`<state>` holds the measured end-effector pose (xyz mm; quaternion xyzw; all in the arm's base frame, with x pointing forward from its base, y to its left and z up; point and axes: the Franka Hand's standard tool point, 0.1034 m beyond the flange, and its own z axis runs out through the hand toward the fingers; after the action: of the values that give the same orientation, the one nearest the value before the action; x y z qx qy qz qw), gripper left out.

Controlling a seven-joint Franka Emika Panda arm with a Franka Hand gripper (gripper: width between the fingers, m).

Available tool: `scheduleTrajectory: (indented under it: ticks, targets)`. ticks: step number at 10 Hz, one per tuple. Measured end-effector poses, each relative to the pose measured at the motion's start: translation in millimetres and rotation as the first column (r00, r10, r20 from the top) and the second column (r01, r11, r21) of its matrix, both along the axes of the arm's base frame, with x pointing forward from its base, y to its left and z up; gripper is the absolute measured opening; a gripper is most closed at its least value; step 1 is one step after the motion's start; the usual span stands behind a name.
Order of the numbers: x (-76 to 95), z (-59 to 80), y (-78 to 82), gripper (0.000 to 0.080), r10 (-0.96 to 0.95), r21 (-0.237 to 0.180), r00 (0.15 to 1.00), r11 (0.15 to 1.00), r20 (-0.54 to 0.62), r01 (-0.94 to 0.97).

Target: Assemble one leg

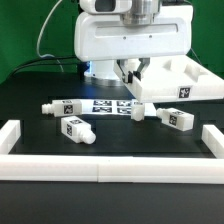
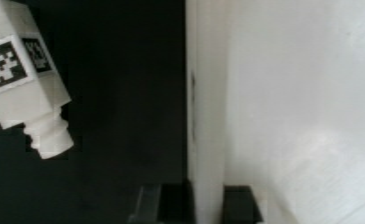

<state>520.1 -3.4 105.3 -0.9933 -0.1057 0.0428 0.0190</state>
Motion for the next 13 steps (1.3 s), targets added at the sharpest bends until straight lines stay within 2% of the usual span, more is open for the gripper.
scheduleTrajectory:
  ticks: [1,3,5,10,11,13]
  targets:
    - [7.3,-7.3,-9.6,0.0054,-0.071,-0.012,0.997,0.997,-0.017,0.071]
    - [38.4,-28.6,-30.5,0.0054,-0.176,-0.035,0.984,0.984,-0.039,0.174]
    - [55.8,-42.2,-33.3,0.0054,-0.199,-0.050,0.978,0.979,-0.071,0.195]
    - [53.6,-44.8,-32.9,0.0054,-0.198,-0.051,0.978,0.980,-0.071,0.194]
    - [53.6,-48.3,-34.3,0.0054,-0.207,-0.054,0.975,0.978,-0.078,0.203]
    - [69.7,-67.3,-37.3,0.0054,-0.225,-0.067,0.971,0.973,-0.078,0.220]
